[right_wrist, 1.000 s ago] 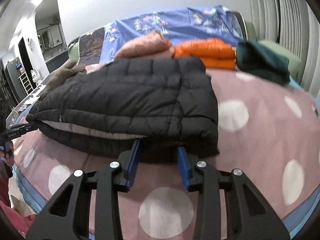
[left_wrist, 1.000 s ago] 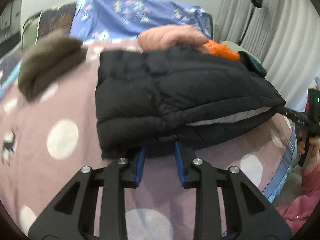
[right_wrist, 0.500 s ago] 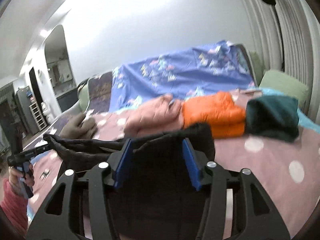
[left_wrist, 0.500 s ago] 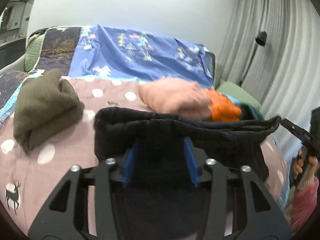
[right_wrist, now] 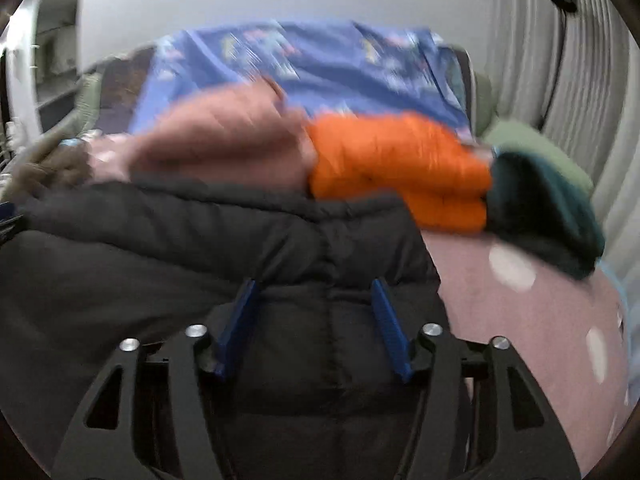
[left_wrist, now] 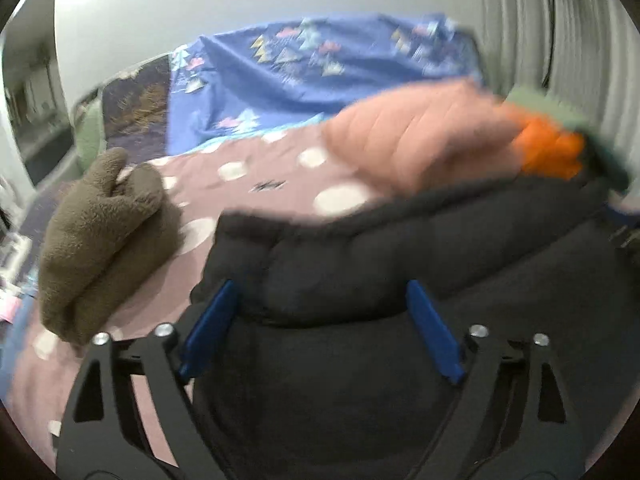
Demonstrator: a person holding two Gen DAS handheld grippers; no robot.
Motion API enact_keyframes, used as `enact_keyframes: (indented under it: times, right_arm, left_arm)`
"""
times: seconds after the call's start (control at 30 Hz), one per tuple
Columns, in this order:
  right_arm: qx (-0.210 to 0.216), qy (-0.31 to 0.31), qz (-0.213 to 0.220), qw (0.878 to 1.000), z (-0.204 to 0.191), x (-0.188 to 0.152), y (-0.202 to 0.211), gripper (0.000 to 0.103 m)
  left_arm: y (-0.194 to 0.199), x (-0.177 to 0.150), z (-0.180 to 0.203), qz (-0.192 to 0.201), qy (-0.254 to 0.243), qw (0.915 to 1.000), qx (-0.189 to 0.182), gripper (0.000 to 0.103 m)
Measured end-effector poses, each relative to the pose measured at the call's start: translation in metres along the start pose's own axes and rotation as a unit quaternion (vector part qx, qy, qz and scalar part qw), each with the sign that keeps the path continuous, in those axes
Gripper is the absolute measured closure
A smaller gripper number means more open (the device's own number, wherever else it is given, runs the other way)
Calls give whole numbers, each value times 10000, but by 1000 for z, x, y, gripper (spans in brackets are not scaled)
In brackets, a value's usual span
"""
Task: Fold large clothes
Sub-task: 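Release the folded jacket and lift the left gripper away, then grasp the folded black jacket's edge with both grippers side by side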
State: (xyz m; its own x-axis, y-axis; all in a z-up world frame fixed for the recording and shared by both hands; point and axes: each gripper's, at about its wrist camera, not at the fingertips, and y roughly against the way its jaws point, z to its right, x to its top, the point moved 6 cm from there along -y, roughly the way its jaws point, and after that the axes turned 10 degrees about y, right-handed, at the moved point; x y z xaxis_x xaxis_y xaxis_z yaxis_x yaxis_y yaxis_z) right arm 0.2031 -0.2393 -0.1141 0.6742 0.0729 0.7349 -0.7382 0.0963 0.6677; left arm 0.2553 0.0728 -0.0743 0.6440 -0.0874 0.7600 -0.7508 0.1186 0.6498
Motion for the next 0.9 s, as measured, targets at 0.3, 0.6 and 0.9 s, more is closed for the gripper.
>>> enact_keyframes:
  times: [0.3,0.6,0.9]
  right_arm:
    - [214,-500,64,9985,-2,21,24,26]
    - [469,-555,-391,9966,-63,65,-15,21]
    - [218,-355,-344,9985,-68,47,-62,6]
  left_arm:
    - [17,10,-5,229,500,9982,-252,8]
    - [-8,38,79,-81,335,9981,-516,5]
    - [-69,19,64,-571,829,9933,-573,2]
